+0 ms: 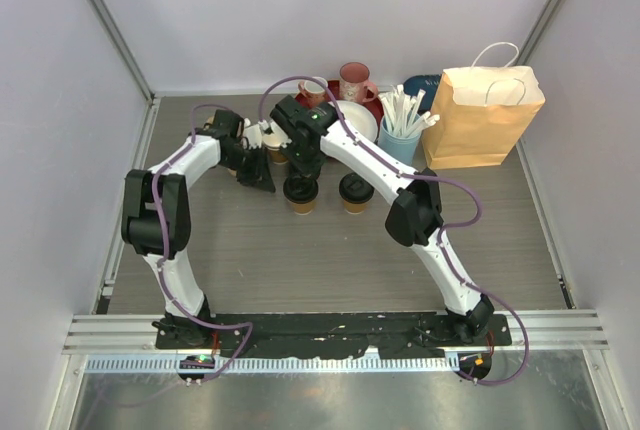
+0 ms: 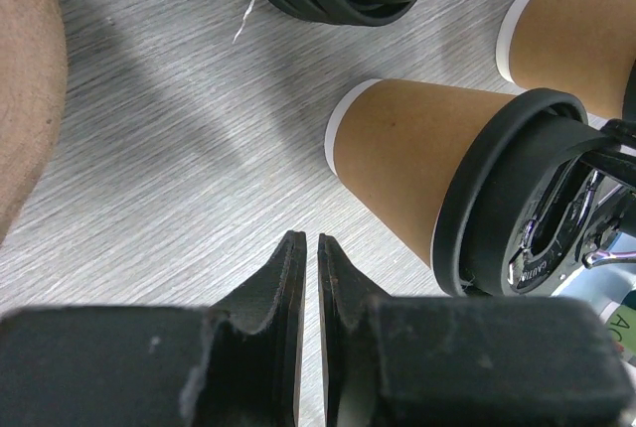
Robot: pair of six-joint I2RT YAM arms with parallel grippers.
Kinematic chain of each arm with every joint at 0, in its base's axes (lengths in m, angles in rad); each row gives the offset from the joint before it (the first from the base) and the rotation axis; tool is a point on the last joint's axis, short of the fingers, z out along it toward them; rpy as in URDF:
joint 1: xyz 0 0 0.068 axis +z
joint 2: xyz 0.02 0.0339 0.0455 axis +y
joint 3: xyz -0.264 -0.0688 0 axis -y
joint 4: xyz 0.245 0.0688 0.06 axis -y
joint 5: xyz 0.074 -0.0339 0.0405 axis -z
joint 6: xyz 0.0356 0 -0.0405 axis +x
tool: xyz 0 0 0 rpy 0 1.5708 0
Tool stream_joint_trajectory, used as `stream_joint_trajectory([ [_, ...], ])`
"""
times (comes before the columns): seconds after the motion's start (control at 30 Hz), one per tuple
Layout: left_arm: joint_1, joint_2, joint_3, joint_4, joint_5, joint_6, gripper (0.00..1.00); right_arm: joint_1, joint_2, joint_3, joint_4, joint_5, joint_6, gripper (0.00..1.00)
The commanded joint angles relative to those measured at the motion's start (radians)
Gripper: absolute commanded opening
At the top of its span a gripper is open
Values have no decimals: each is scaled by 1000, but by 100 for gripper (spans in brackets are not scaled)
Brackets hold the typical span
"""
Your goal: Pack the takeout coffee
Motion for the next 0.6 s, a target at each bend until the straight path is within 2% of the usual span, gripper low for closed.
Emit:
stream_joint_trajectory([
  [0.0, -2, -49, 26, -2, 2, 0, 13, 6, -3, 45, -18, -13, -19, 1],
  [0.4, -2, -62, 35, -8, 34, -1, 15, 28, -1, 63, -14, 3, -20, 1],
  [0.57, -2, -122, 43, 0, 78, -15, 26, 24, 0, 31, -11, 3, -25, 1],
])
